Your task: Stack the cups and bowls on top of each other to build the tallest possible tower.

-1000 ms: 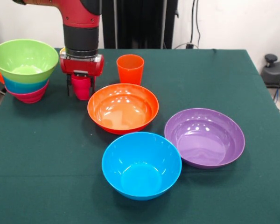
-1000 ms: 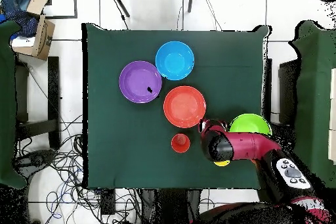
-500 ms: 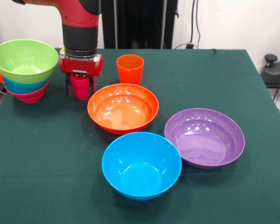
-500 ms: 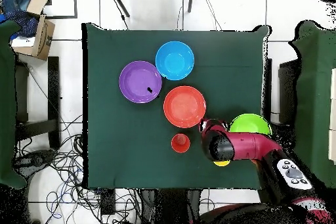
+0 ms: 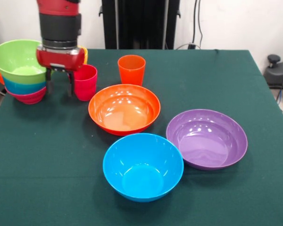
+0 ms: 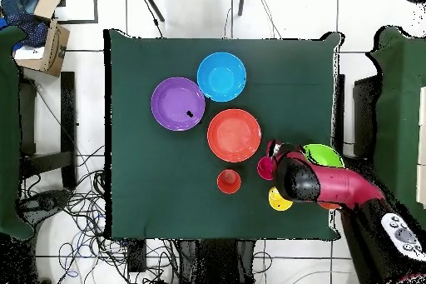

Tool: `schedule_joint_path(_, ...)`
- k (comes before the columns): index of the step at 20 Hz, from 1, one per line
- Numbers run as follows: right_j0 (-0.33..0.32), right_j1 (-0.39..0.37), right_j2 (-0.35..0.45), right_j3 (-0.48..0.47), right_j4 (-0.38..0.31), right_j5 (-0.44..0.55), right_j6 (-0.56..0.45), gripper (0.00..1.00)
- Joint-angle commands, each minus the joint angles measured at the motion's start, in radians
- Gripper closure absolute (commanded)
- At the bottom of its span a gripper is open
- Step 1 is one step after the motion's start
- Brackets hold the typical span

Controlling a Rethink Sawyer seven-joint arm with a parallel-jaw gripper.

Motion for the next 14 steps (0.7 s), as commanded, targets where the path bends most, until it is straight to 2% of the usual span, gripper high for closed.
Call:
schedule_joint_path(1,-0.004,-0.035,0.135,0.038,0.048,0.130,-0.004,0.00)
schedule_joint_path(10,0.000,-0.039,0.136,0.034,0.057,0.135,0.000,0.00)
schedule_joint_path(14,0.022,-0.041,0.119,0.031,0.064,0.143,0.011,0.00)
